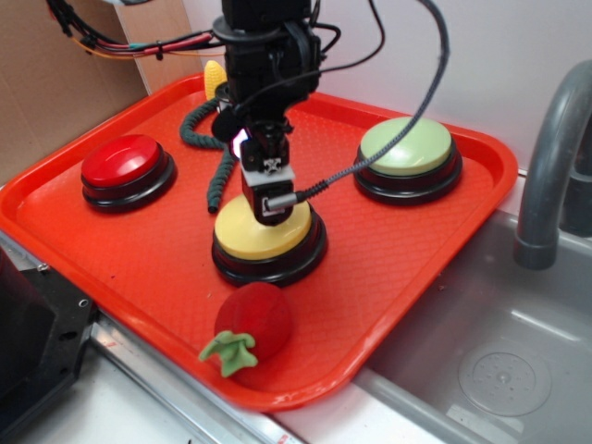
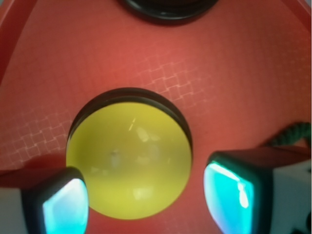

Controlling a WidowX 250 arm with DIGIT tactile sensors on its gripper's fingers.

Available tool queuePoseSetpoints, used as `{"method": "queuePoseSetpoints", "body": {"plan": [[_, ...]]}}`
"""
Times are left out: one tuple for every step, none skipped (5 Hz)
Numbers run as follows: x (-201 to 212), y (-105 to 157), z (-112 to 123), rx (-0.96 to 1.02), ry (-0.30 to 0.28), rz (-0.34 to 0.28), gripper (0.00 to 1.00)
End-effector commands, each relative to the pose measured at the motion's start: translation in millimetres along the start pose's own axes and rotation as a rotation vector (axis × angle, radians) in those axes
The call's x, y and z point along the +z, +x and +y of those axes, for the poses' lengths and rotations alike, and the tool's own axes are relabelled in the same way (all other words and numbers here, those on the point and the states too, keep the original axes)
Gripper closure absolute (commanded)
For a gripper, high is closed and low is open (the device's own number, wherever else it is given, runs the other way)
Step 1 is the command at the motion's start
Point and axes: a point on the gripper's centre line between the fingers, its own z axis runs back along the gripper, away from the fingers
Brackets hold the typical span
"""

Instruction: Push the yellow button.

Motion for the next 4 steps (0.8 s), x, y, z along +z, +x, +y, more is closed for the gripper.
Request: {"method": "queuePoseSetpoints", "body": {"plan": [[40.1,4.2,-3.9,-0.002,0.049,-0.092,0.00],[49.6,1.2,-2.6,0.032,0.040,-0.102,0.00],[53.4,-1.1,-2.3,0.023,0.043,-0.116,0.00],[69.9,-10.7,-4.3,0.018,0.005,-0.124,0.00]]}}
